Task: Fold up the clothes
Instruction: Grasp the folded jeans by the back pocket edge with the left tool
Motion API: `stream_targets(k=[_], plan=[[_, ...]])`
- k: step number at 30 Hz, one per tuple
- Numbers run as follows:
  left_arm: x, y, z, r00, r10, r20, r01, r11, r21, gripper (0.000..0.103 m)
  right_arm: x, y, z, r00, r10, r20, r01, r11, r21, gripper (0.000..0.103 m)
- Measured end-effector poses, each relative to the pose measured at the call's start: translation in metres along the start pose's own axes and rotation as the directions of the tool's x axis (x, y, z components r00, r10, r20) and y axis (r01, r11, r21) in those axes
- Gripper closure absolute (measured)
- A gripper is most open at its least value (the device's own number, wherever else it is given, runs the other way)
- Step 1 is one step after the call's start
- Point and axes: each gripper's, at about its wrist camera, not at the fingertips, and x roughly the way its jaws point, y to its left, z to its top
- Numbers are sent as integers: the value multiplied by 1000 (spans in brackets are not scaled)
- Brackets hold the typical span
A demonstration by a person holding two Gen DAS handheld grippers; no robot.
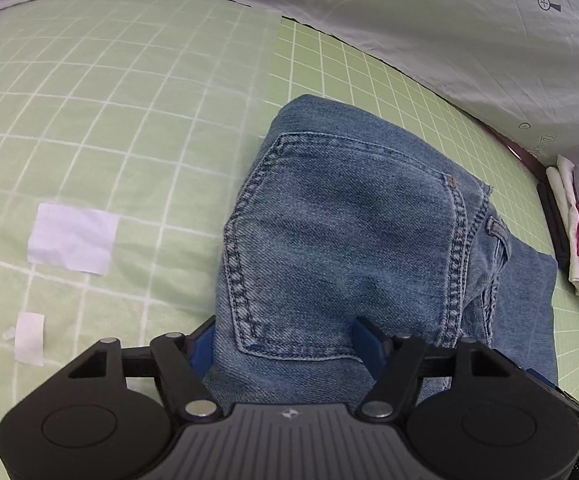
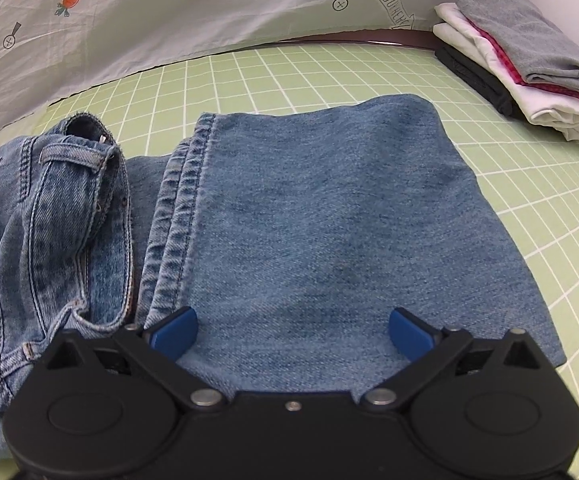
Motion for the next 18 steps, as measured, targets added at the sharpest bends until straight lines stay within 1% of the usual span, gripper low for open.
stream_targets(k=[1,2,3,4,5,7,11,16,18], plan=[[-1,-2,0,1000,9,6,-9,1000,-1,52,0,0,0,1000,2,-2,-2,1000,-2,0],[-3,-4,-1,1000,15,11,-15,1000,-5,58,0,0,1,1000,4,-4,-4,1000,-4,0],[-7,-5,0,1000,9,19,-8,1000,-18,70,0,0,2,1000,6,-7,-6,1000,-8,0],[-10,-6,1,1000,2,26,-1,1000,-31,75,0,-1,2,1000,9,-11,-9,1000,-11,0],[-13,-8,2,999,-4,34,5,999,-40,77,0,-1,3,1000,14,-16,-14,1000,-15,0],[-21,-18,6,998,-9,58,10,1000,-23,81,-1,-3,4,999,29,-28,-29,999,-21,0],[-36,-42,7,994,-14,106,11,1000,23,82,-5,-13,6,997,65,-33,-66,998,-17,0],[-57,-83,12,985,-36,169,21,996,91,82,-14,-34,8,997,76,5,-76,997,9,0],[-62,-106,15,981,-50,187,27,992,124,82,-18,-47,10,997,78,24,-78,997,28,0]])
